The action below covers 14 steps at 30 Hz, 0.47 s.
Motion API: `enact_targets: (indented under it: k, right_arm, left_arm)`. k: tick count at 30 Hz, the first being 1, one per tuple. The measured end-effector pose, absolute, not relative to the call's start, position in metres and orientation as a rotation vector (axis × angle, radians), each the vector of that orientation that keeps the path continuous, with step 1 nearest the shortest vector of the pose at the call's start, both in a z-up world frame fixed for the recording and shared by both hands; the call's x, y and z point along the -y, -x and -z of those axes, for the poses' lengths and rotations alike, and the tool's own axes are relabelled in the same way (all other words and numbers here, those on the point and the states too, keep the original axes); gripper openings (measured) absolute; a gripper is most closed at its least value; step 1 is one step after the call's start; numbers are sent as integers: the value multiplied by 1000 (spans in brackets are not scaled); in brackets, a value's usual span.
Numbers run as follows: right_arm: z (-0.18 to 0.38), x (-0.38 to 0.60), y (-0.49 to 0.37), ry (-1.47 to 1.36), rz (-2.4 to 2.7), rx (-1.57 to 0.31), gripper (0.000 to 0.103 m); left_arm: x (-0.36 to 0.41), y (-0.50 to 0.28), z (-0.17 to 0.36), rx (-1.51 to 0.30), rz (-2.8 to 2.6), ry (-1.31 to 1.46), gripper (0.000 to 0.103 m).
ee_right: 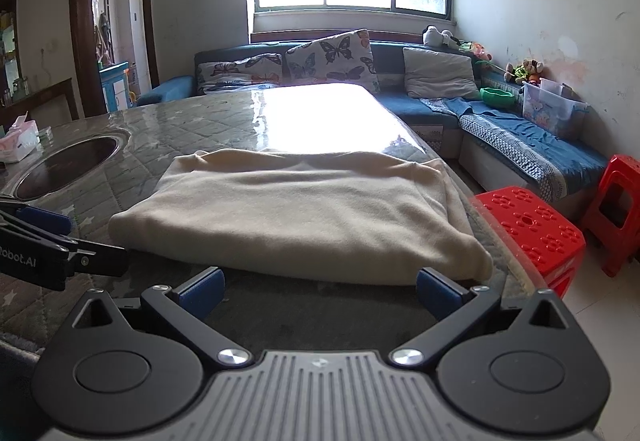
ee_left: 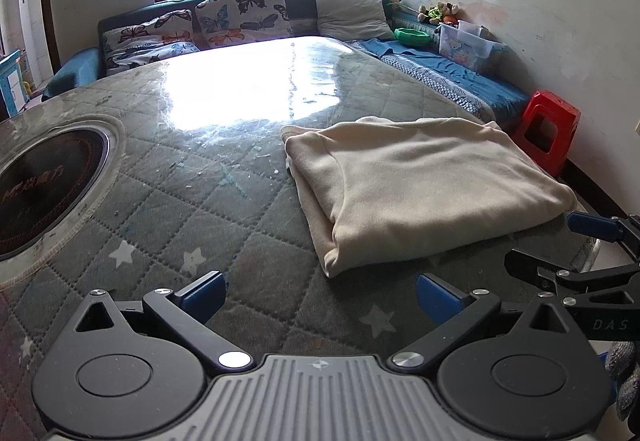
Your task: Fold clothes
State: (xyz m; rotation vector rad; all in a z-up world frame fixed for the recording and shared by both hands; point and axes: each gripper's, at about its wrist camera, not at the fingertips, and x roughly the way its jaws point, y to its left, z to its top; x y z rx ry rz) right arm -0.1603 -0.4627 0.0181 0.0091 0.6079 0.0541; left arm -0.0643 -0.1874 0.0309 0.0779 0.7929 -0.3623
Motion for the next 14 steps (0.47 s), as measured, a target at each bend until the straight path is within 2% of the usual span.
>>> enact_targets:
  k: [14]
  right_arm:
    - [-18, 457, 170, -12, -56, -606, 103]
  left_arm:
    - [187, 75, -33, -778, 370, -82, 103]
